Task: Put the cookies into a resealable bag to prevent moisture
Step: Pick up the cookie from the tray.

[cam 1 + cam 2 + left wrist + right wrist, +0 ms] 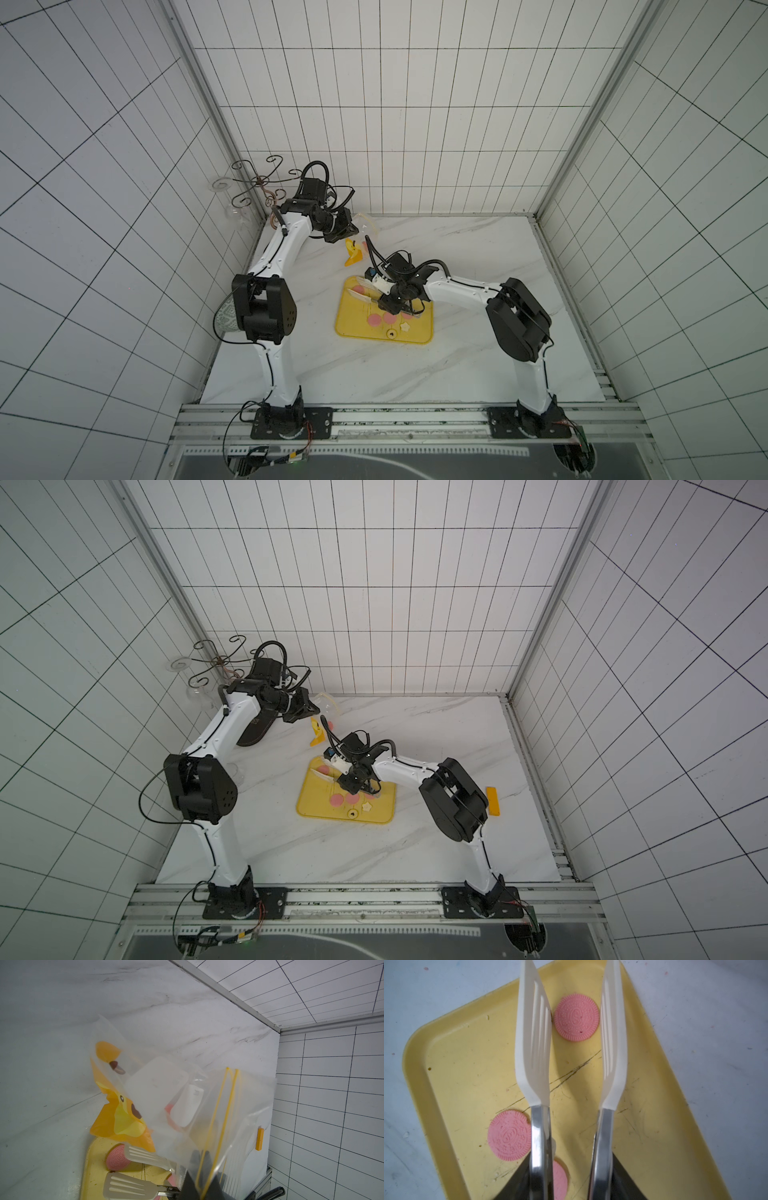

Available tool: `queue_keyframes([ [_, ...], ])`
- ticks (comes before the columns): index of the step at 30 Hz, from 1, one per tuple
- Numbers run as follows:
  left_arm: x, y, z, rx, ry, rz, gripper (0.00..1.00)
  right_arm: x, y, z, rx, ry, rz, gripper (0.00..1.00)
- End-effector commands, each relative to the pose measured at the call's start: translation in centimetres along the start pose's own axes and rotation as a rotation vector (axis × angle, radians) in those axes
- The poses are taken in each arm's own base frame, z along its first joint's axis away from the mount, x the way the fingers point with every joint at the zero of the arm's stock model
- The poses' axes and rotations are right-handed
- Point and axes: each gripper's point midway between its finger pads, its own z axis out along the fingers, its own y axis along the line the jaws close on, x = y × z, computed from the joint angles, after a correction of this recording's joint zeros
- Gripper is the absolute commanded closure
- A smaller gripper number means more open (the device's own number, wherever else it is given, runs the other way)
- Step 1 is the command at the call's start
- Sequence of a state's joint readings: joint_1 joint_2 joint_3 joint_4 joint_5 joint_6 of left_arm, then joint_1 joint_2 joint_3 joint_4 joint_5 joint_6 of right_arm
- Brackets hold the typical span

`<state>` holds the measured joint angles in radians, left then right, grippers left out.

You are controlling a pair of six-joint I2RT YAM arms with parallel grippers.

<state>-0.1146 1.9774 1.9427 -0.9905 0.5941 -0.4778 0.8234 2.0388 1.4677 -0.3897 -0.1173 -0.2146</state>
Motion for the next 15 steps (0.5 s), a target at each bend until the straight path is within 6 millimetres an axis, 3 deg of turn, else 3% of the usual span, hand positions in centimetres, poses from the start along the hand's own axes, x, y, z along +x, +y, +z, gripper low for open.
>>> queue_keyframes([
  [1, -0.3, 0.4, 0.0, -0.01, -0.012, 0.013, 1.0, -3.7, -0.5, -1.2, 0.013, -0.065, -0.023, 0.52],
  [8, -0.1, 0.5, -0.2, -0.018, -0.012, 0.02, 1.0, -3.9, -0.6, -1.3, 0.021, -0.059, -0.026, 0.59],
  [15, -0.1, 0.7, -0.2, -0.023, -0.012, 0.02, 1.0, -4.1, -0.5, -2.8, 0.03, -0.078, -0.026, 0.6],
])
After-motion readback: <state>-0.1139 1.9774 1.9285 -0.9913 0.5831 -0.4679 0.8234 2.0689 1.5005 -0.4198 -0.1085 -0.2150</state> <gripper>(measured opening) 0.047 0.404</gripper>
